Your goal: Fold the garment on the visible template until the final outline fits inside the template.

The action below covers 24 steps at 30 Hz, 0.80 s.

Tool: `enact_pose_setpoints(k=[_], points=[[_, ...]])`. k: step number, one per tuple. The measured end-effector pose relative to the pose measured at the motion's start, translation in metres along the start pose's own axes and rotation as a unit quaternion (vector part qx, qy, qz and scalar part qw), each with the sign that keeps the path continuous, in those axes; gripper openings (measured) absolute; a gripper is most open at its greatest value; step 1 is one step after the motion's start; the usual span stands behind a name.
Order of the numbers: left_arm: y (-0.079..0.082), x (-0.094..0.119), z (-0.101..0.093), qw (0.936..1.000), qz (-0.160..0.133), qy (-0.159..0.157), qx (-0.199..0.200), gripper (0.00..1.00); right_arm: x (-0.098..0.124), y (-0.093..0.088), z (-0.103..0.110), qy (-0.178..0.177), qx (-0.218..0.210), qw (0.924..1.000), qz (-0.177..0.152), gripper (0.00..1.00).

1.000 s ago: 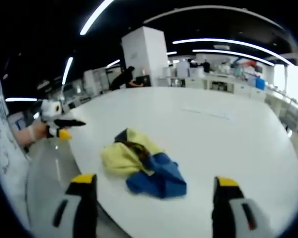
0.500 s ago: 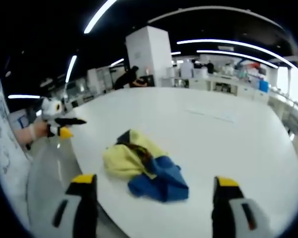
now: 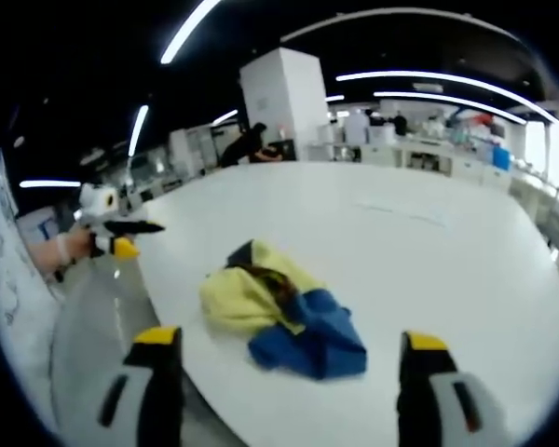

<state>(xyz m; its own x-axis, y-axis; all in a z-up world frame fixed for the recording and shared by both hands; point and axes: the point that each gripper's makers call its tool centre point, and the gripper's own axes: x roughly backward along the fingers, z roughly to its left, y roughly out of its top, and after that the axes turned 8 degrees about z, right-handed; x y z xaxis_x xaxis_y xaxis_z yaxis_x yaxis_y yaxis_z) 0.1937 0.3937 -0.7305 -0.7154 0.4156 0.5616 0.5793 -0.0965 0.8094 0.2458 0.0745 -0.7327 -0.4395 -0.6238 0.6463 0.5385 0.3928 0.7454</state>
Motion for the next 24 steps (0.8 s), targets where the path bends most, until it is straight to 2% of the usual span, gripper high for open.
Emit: enact_pose_setpoints(k=[12,24], points=[[0.0043,-0.0033,-0.0016,1.0,0.001,-0.002,-0.004,0.88,0.0002,-0.0018,0.0005,-0.001,-0.005,1.0,0.0,0.97],[-0.0007,-0.0063,-0.0042,0.9999,0.012,-0.006,-0.008,0.88,-0.0008,-0.0033,-0.001,-0.001,-0.007,1.0,0.0,0.96]])
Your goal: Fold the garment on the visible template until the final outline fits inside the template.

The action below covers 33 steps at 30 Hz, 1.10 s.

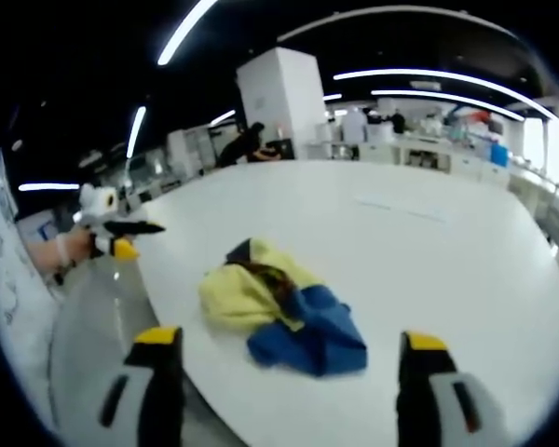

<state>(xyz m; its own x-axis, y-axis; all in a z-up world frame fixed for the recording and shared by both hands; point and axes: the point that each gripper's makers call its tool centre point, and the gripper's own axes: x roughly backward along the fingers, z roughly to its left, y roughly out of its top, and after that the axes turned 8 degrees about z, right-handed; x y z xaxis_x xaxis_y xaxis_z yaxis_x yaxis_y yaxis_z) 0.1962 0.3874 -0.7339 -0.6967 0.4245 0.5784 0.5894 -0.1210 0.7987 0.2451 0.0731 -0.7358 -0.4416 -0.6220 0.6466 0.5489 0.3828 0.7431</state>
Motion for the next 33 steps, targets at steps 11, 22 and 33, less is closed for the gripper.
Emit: enact_pose_setpoints(k=[11,22,33], points=[[-0.002,-0.021,-0.002,0.9996,0.017,-0.017,-0.018,0.85,-0.004,0.0,-0.014,-0.012,0.011,0.9999,0.004,0.91],[0.009,-0.049,-0.014,0.9973,0.028,-0.047,-0.049,0.74,-0.013,0.003,-0.025,-0.018,0.026,0.9994,0.014,0.82],[0.025,-0.068,-0.01,0.9961,0.015,-0.064,-0.059,0.58,-0.02,0.003,-0.039,-0.025,0.035,0.9988,0.023,0.68]])
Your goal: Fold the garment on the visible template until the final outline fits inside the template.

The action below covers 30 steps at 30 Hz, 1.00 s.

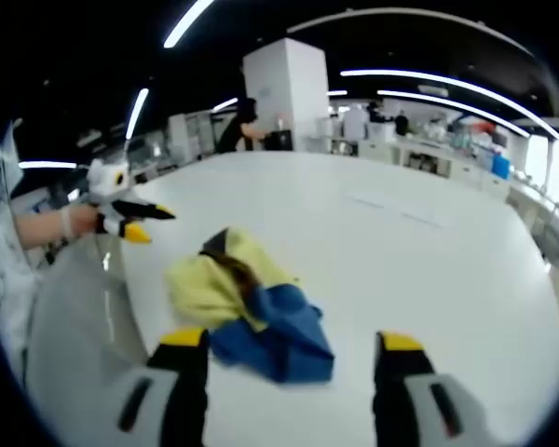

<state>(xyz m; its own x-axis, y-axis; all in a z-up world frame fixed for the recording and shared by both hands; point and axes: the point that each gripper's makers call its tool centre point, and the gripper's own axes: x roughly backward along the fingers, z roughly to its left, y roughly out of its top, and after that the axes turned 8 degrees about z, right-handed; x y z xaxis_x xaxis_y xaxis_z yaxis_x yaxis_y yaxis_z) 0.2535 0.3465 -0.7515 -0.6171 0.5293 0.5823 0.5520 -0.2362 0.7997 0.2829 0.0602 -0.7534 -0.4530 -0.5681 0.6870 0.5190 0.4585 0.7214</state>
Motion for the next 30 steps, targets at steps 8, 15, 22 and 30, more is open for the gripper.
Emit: enact_pose_setpoints(k=[8,15,22,30], points=[[-0.001,-0.023,-0.003,0.9995,0.011,-0.015,-0.026,0.35,-0.019,-0.002,0.002,0.018,0.009,0.9997,0.013,0.5],[0.002,-0.037,0.006,0.9964,0.019,0.002,-0.082,0.28,-0.032,0.004,0.009,0.033,0.024,0.999,0.016,0.37],[0.004,-0.064,-0.005,0.9863,0.047,-0.023,-0.156,0.24,-0.043,0.005,0.012,0.038,0.033,0.9985,0.02,0.32],[-0.015,-0.084,-0.014,0.9741,0.087,-0.041,-0.205,0.18,-0.049,0.005,0.014,0.044,0.049,0.9976,0.023,0.22]])
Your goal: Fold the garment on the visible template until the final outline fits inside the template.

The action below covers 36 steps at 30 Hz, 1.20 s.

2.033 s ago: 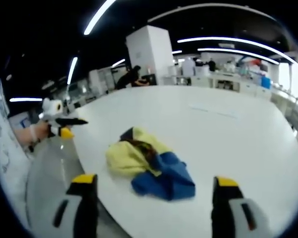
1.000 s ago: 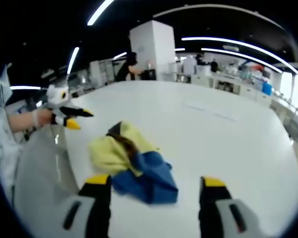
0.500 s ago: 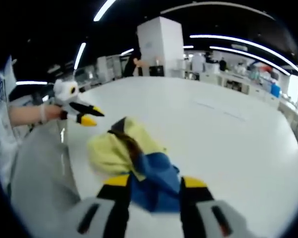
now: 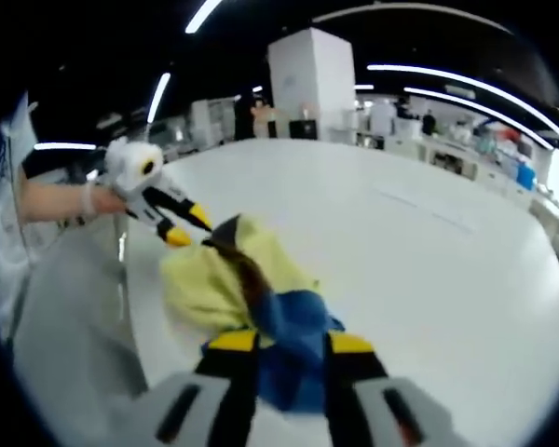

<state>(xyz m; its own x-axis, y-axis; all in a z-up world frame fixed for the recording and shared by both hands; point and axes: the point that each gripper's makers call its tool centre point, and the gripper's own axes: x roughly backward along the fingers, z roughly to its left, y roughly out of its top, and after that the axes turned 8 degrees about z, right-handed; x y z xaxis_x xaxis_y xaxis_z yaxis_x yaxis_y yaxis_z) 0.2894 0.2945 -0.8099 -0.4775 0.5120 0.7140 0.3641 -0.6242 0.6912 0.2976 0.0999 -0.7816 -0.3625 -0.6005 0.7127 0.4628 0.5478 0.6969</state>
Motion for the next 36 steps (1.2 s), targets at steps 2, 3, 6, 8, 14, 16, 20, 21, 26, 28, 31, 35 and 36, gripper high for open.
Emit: enact_pose_setpoints(k=[2,3,6,8,14,16,20,21,26,28,31,35,36], points=[[0.001,-0.002,-0.004,1.0,0.0,-0.003,-0.002,0.17,-0.002,0.001,0.0,0.001,0.003,1.0,-0.001,0.22],[0.0,-0.005,-0.004,1.0,0.001,-0.006,0.001,0.16,-0.004,0.002,0.001,0.001,0.008,1.0,0.0,0.22],[-0.003,-0.008,-0.004,1.0,0.005,-0.004,0.001,0.15,-0.007,0.003,0.005,0.006,0.022,0.9997,0.004,0.18],[-0.001,-0.008,-0.007,0.9999,0.007,-0.005,0.005,0.14,-0.009,0.003,0.007,0.007,0.031,0.9995,0.008,0.15],[-0.005,-0.012,-0.006,0.9998,0.013,-0.003,0.013,0.14,-0.017,0.007,0.014,0.017,0.059,0.998,0.01,0.12],[-0.006,-0.012,-0.007,0.9998,0.012,-0.003,0.013,0.13,-0.021,0.004,0.013,0.02,0.064,0.9976,0.018,0.09],[-0.006,-0.012,-0.007,0.9999,0.013,-0.003,0.011,0.12,-0.022,0.001,0.015,0.025,0.063,0.9975,0.022,0.04],[-0.005,-0.012,-0.007,0.9999,0.013,-0.003,0.009,0.12,-0.021,0.0,0.015,0.024,0.063,0.9975,0.022,0.03],[-0.004,-0.014,-0.008,0.9999,0.011,-0.003,0.006,0.09,-0.018,-0.001,0.016,0.021,0.057,0.9979,0.021,0.0],[-0.005,-0.015,-0.007,0.9999,0.013,-0.003,0.004,0.08,-0.017,-0.002,0.015,0.02,0.054,0.9982,0.02,0.0],[-0.004,-0.016,-0.008,0.9999,0.016,-0.001,0.001,0.06,-0.014,0.0,0.014,0.019,0.052,0.9983,0.016,0.0],[-0.002,-0.015,-0.008,0.9999,0.015,0.002,0.004,0.0,-0.011,0.004,0.013,0.013,0.052,0.9985,0.01,0.0],[0.0,-0.013,-0.007,0.9999,0.011,0.004,0.011,0.0,-0.009,0.006,0.012,0.011,0.05,0.9987,0.007,0.0]])
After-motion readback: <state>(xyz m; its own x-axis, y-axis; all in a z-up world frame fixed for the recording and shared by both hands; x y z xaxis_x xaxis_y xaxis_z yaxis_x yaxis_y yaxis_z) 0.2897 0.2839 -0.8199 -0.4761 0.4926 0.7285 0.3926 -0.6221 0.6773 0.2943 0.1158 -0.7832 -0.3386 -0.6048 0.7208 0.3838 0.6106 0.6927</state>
